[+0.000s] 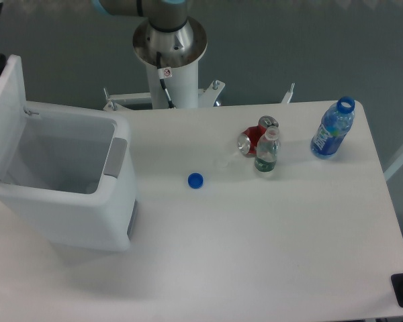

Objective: Close the trash can
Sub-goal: 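Lower the gripper behind the upright lid and push it forward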

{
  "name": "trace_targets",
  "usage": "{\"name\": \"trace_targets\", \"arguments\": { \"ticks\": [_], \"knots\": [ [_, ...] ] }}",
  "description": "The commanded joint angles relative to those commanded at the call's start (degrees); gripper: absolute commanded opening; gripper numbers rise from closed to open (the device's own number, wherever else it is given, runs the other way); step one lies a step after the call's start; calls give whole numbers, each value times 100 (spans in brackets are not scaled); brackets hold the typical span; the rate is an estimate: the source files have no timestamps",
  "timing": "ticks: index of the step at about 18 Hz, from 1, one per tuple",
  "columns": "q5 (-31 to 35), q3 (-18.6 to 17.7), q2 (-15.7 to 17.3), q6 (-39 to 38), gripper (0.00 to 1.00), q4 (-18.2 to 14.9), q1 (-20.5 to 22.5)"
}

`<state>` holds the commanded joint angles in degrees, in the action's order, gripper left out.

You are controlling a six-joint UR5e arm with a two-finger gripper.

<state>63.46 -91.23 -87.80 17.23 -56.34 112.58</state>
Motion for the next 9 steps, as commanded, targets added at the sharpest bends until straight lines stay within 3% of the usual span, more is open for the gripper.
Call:
{"name": "trace_targets", "arguments": {
  "ticks": [9],
  "knots": [
    [18, -26, -18, 9, 100, 9, 325]
  ]
}}
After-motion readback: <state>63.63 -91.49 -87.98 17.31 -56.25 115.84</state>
